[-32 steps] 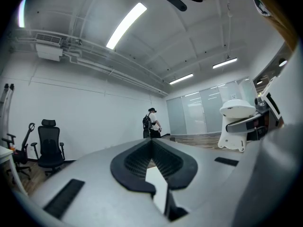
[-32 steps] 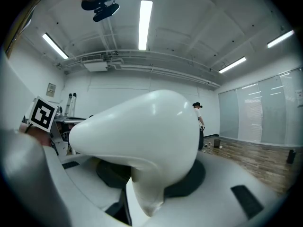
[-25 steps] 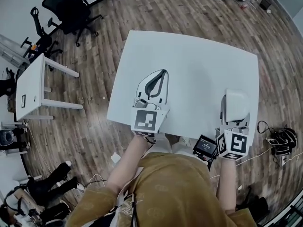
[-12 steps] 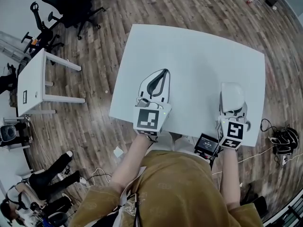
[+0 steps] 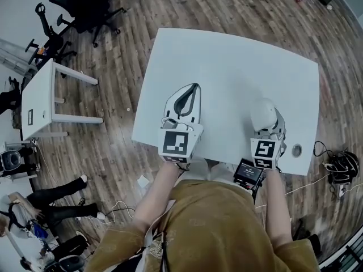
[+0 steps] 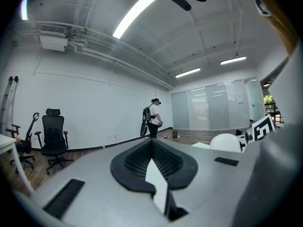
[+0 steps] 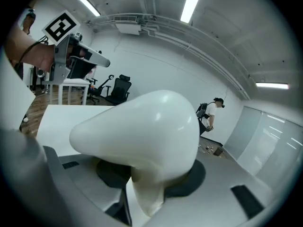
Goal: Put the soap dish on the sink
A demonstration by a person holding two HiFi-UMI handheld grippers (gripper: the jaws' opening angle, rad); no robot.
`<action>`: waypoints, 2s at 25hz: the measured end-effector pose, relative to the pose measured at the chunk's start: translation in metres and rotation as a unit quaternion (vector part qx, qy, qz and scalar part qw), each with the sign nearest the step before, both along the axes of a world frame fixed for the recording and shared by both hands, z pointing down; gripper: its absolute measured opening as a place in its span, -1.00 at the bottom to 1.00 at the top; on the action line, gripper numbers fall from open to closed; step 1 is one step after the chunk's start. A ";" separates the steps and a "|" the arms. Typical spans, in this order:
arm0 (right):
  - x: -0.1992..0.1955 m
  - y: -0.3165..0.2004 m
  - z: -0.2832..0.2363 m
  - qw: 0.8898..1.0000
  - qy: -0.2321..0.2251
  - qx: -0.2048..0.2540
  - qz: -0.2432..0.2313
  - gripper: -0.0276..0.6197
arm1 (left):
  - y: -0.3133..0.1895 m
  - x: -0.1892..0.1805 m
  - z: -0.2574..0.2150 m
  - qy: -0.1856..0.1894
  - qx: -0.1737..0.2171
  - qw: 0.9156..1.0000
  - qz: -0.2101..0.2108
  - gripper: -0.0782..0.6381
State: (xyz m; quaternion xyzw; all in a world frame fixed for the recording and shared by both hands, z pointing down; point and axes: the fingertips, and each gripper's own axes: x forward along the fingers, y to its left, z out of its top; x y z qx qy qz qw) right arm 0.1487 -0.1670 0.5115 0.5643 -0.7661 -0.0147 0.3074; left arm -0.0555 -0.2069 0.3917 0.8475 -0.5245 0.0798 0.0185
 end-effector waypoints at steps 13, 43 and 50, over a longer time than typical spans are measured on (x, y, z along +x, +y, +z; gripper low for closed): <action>0.005 0.002 0.058 0.987 0.153 -0.028 -0.047 -0.39 | -0.001 -0.002 0.005 -0.001 -0.006 1.000 -0.008 -0.76; -0.011 -0.007 0.125 0.932 0.337 -0.053 -0.124 -0.38 | -0.002 -0.024 0.028 -0.008 -0.036 0.999 -0.034 -0.76; -0.009 -0.001 0.141 0.915 0.371 -0.080 -0.137 -0.37 | 0.000 -0.032 0.030 -0.004 -0.039 0.998 -0.045 -0.76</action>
